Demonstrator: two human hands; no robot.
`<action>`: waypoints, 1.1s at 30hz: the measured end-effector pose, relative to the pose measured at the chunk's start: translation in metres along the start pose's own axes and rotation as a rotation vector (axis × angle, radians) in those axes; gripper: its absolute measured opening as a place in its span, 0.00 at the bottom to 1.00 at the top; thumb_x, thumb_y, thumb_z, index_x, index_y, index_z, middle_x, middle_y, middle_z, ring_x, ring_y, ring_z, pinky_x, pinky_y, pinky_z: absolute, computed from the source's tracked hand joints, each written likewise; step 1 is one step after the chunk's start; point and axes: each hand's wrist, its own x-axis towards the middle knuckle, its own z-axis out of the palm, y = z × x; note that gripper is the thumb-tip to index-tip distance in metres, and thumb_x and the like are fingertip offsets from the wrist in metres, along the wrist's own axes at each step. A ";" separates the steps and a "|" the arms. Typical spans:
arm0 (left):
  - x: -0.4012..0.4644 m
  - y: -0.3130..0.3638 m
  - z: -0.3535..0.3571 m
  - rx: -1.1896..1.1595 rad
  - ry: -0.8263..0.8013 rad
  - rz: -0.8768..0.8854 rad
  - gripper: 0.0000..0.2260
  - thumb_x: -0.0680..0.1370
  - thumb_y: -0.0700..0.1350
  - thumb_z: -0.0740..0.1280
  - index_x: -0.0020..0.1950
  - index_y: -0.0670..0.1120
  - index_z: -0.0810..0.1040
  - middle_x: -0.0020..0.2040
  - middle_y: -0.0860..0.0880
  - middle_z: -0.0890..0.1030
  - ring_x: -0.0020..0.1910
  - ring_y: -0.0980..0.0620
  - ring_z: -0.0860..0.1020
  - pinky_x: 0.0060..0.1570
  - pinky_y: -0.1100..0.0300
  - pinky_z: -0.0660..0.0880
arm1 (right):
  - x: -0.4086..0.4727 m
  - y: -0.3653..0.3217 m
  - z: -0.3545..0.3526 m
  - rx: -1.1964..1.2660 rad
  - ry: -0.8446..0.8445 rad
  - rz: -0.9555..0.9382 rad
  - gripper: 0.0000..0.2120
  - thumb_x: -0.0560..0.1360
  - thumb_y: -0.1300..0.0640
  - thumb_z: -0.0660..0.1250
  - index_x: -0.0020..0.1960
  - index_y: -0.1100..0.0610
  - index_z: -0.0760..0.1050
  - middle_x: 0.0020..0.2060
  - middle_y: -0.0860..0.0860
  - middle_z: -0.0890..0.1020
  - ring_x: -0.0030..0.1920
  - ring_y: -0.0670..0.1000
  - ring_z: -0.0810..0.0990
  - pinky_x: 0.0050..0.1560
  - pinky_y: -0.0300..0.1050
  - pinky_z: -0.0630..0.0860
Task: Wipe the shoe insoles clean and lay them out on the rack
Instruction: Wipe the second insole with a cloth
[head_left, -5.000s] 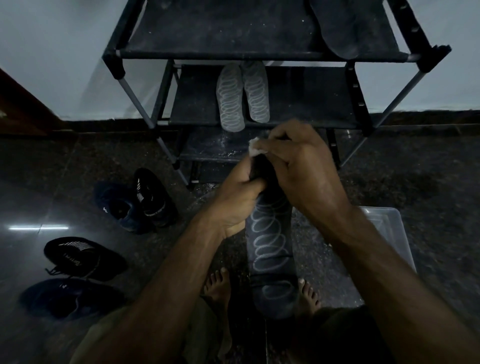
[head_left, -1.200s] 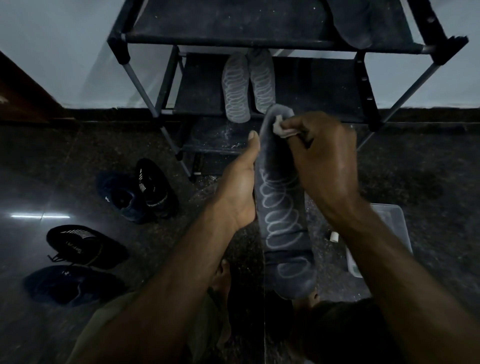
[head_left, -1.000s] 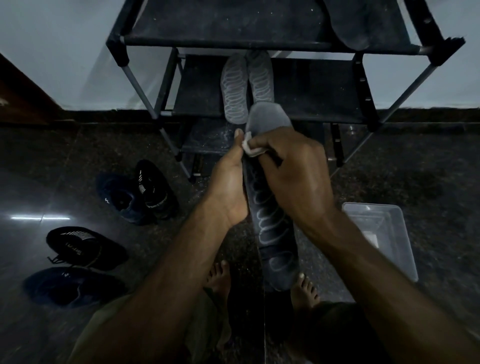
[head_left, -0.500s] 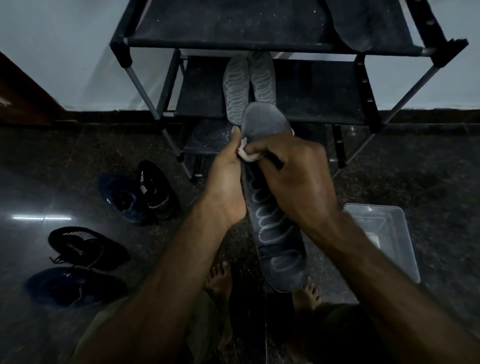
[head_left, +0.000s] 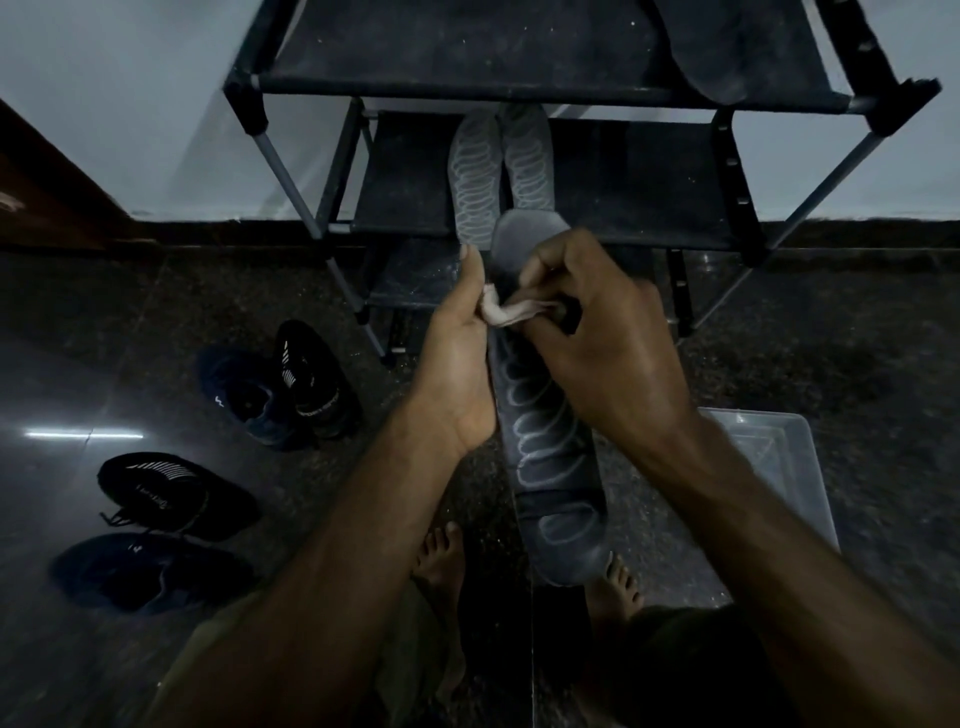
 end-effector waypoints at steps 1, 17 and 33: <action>-0.001 -0.001 0.002 0.004 -0.015 -0.005 0.31 0.80 0.65 0.51 0.67 0.42 0.75 0.63 0.39 0.79 0.62 0.42 0.78 0.66 0.44 0.72 | 0.001 0.002 -0.002 -0.012 0.031 0.012 0.08 0.75 0.60 0.70 0.51 0.55 0.73 0.41 0.45 0.82 0.42 0.43 0.82 0.42 0.48 0.79; 0.001 -0.007 0.009 0.048 -0.006 -0.023 0.29 0.81 0.64 0.50 0.66 0.44 0.75 0.62 0.39 0.80 0.60 0.42 0.79 0.61 0.46 0.76 | 0.005 0.012 -0.012 -0.086 0.061 0.023 0.09 0.74 0.59 0.72 0.45 0.54 0.71 0.36 0.46 0.80 0.35 0.44 0.79 0.35 0.45 0.76; 0.002 -0.003 0.006 -0.047 -0.048 0.006 0.30 0.81 0.63 0.50 0.68 0.42 0.73 0.59 0.39 0.81 0.56 0.42 0.80 0.58 0.47 0.77 | 0.006 0.016 -0.015 -0.110 0.084 0.000 0.11 0.74 0.54 0.73 0.43 0.58 0.72 0.35 0.48 0.78 0.34 0.45 0.77 0.32 0.40 0.74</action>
